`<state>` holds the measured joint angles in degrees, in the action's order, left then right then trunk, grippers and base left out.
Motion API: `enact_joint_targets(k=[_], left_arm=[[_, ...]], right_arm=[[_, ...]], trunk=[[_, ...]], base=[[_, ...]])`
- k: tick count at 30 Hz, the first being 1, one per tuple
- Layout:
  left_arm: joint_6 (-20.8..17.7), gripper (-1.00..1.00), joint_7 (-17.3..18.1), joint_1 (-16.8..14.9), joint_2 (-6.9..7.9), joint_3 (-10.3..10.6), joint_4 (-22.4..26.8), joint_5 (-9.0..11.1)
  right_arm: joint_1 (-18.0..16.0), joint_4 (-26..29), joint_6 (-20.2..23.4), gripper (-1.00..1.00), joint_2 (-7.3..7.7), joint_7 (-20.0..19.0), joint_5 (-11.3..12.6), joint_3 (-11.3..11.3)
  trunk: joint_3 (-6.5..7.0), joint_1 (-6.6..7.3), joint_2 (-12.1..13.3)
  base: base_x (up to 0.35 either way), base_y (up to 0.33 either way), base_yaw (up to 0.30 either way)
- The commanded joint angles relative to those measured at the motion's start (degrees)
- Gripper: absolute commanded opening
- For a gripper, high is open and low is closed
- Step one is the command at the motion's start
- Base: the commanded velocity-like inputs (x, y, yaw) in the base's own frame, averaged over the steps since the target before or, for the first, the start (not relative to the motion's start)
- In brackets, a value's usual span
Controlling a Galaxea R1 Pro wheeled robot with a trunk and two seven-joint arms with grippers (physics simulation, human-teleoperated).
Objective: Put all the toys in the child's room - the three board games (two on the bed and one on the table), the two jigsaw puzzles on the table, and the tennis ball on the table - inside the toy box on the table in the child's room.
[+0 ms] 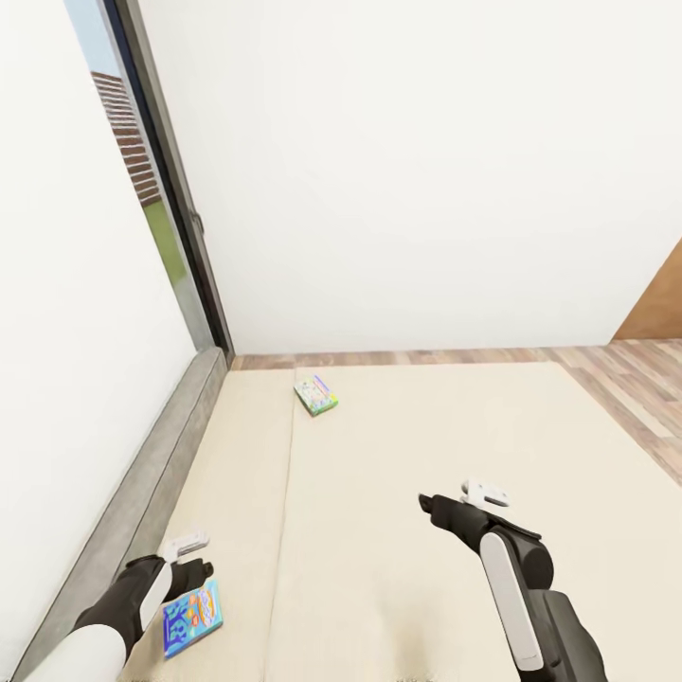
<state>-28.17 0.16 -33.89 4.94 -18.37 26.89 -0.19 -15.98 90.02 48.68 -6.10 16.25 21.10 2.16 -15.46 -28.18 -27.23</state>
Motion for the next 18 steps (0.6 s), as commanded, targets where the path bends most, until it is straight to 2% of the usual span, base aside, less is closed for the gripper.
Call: enact_joint_targets(k=[1, 10, 18], left_arm=[[0.18, 1.00, -0.01, -0.04, -0.06, -0.24, 0.09, 0.00], [1.39, 1.00, -0.05, -0.04, -0.23, -0.26, 0.09, 0.01], [1.78, 1.00, -0.07, -0.04, -1.29, -0.35, 0.17, 0.22]], right_arm=[[-0.04, 0.07, 0.16, 1.00, -0.02, 0.48, 0.61, 0.08], [-0.02, -0.22, -0.10, 1.00, -0.19, 0.45, 0.61, -0.06], [-0.01, -0.50, -0.23, 1.00, -0.23, 0.52, 0.61, -0.11]], trunk=[[-0.19, -0.02, -0.10], [-1.03, -0.02, -0.10], [-1.77, -0.02, -0.10]], base=[[0.000, 0.000, 0.000], [0.000, 0.000, 0.000], [0.000, 0.000, 0.000]])
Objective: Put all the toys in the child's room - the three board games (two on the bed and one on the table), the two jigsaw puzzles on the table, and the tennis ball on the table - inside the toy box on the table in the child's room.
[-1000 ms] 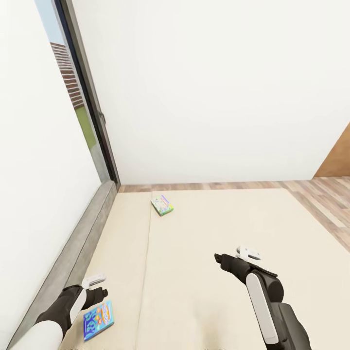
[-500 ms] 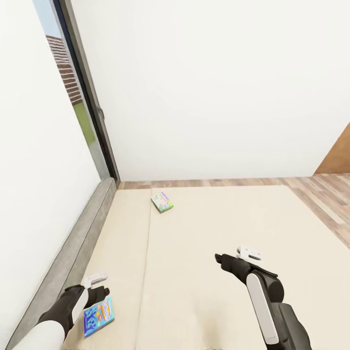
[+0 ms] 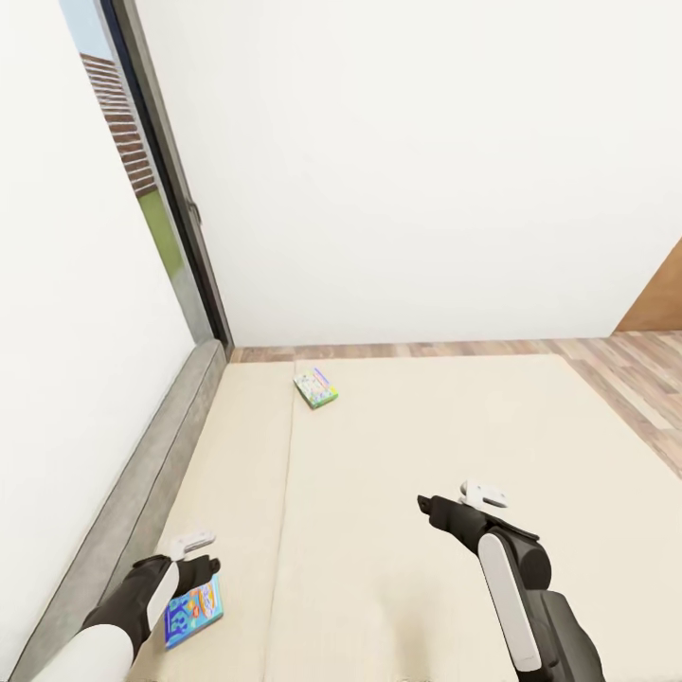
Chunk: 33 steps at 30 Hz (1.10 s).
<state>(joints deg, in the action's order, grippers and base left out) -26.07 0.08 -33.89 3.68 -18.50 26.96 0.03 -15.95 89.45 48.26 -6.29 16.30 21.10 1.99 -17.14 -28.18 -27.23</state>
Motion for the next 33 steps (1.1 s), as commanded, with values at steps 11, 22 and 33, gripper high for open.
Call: enact_joint_targets(k=[11, 22, 33], left_arm=[[8.34, 1.00, -0.10, -0.03, 0.09, 0.02, -0.05, -0.24], [9.41, 1.00, 0.01, -0.03, 0.87, 0.16, -0.07, -0.60], [7.52, 1.00, 0.46, -0.03, 3.98, -0.01, -0.07, -0.33]], right_arm=[[-0.05, 0.13, 0.17, 1.00, -0.04, 0.41, 0.61, 0.03], [-0.05, 0.15, 0.24, 1.00, 0.17, 0.40, 0.61, 0.10], [-0.05, 0.11, 0.25, 1.00, 0.45, 0.40, 0.61, 0.19]], trunk=[[-1.12, -0.02, -0.10], [-2.14, -0.02, -0.10], [-3.16, -0.02, -0.10]], base=[[0.000, 0.000, 0.000], [0.000, 0.000, 0.000], [0.000, 0.000, 0.000]])
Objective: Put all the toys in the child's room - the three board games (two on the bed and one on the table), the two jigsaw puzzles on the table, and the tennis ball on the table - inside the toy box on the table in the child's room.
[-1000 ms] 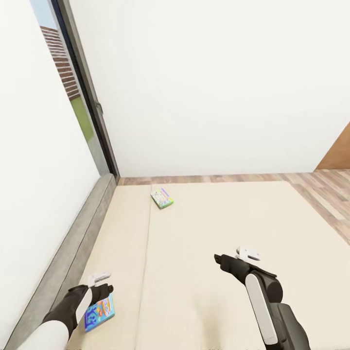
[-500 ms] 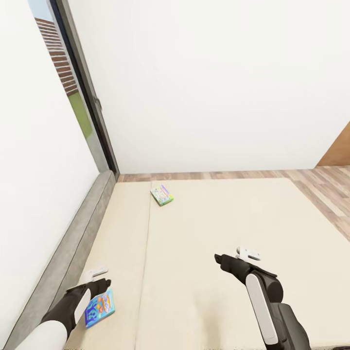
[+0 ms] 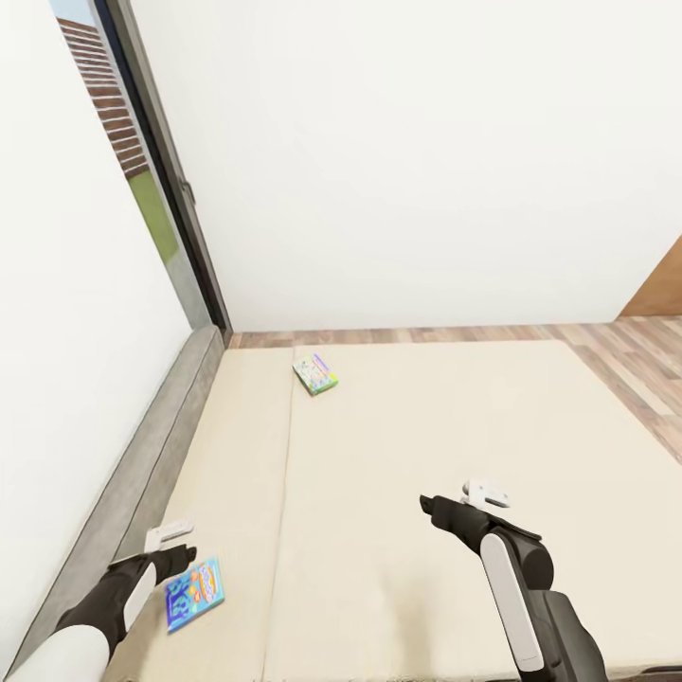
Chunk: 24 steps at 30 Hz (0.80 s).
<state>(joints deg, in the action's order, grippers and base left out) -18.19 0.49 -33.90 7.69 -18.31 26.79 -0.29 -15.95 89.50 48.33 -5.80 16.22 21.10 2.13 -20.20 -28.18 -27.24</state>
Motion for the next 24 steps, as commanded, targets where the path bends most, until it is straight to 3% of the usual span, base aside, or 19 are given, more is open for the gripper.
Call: enact_joint_targets(k=[1, 24], left_arm=[[-0.75, 1.00, 0.10, -0.03, -0.02, -0.20, 0.12, -0.01], [-3.14, 1.00, 0.23, -0.10, -0.37, 2.12, 1.78, 0.11]], right_arm=[[-0.05, 0.07, 0.19, 1.00, -0.03, 0.48, 0.61, 0.06], [-0.05, 0.30, 0.65, 1.00, -0.35, 0.54, 0.61, -0.05]], trunk=[[-0.18, -0.02, -0.09], [-2.32, -0.02, -0.09]], base=[[0.000, 0.000, 0.000], [0.000, 0.000, 0.000]])
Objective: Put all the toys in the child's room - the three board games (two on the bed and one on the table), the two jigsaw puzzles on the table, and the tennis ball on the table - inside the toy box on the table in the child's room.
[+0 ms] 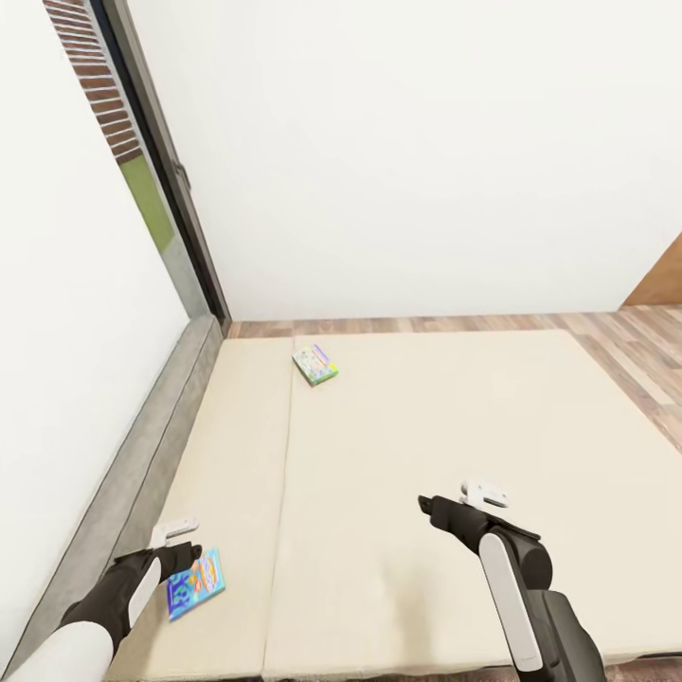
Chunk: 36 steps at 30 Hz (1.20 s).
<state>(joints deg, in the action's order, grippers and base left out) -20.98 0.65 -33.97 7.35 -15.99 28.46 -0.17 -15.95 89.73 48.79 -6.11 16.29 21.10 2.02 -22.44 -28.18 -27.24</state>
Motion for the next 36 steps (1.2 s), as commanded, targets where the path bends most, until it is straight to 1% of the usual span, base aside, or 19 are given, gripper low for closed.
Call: enact_joint_targets(k=[1, 4, 5, 6, 11, 20, 36], left_arm=[[-1.01, 1.00, 0.06, -0.08, -0.01, -0.16, 0.72, 0.02], [-2.87, 1.00, 0.10, -0.26, 0.04, -0.13, 1.50, 0.07], [-4.37, 1.00, 0.15, -0.42, 0.07, -0.12, 1.85, 0.07], [-5.05, 1.00, 0.16, -0.52, 0.10, -0.12, 1.98, 0.09], [-7.39, 1.00, 0.21, -1.77, 0.25, -0.15, 2.35, 0.20], [-8.21, 1.00, 0.14, -2.97, 0.45, -0.22, 2.47, 0.32], [-8.83, 1.00, 0.31, -3.44, 0.68, -0.29, 3.54, 0.42]], right_arm=[[-0.08, -0.04, 0.16, 1.00, 0.12, 0.45, 0.61, 0.09], [-0.10, -0.15, 0.09, 1.00, 0.26, 0.43, 0.61, 0.13], [-0.11, -0.14, 0.05, 1.00, 0.31, 0.42, 0.61, 0.13], [-0.12, -0.13, 0.04, 1.00, 0.31, 0.42, 0.61, 0.12], [-0.12, -0.03, 0.00, 1.00, 0.27, 0.41, 0.61, 0.10], [-0.12, 0.00, -0.01, 1.00, -0.15, 0.49, 0.61, 0.01], [-0.10, 0.32, 0.26, 1.00, -0.33, 0.41, 0.61, 0.00]], trunk=[[-0.18, -0.02, -0.09], [-0.46, -0.02, -0.09], [-0.55, -0.02, -0.09], [-0.64, -0.02, -0.09], [-1.11, -0.02, -0.09], [-1.94, -0.02, -0.09], [-3.43, -0.02, -0.09]], base=[[0.000, 0.000, 0.000], [0.000, 0.000, 0.000], [0.000, 0.000, 0.000], [0.000, 0.000, 0.000], [0.000, 0.000, 0.000], [0.000, 0.000, 0.000], [0.000, 0.000, 0.000]])
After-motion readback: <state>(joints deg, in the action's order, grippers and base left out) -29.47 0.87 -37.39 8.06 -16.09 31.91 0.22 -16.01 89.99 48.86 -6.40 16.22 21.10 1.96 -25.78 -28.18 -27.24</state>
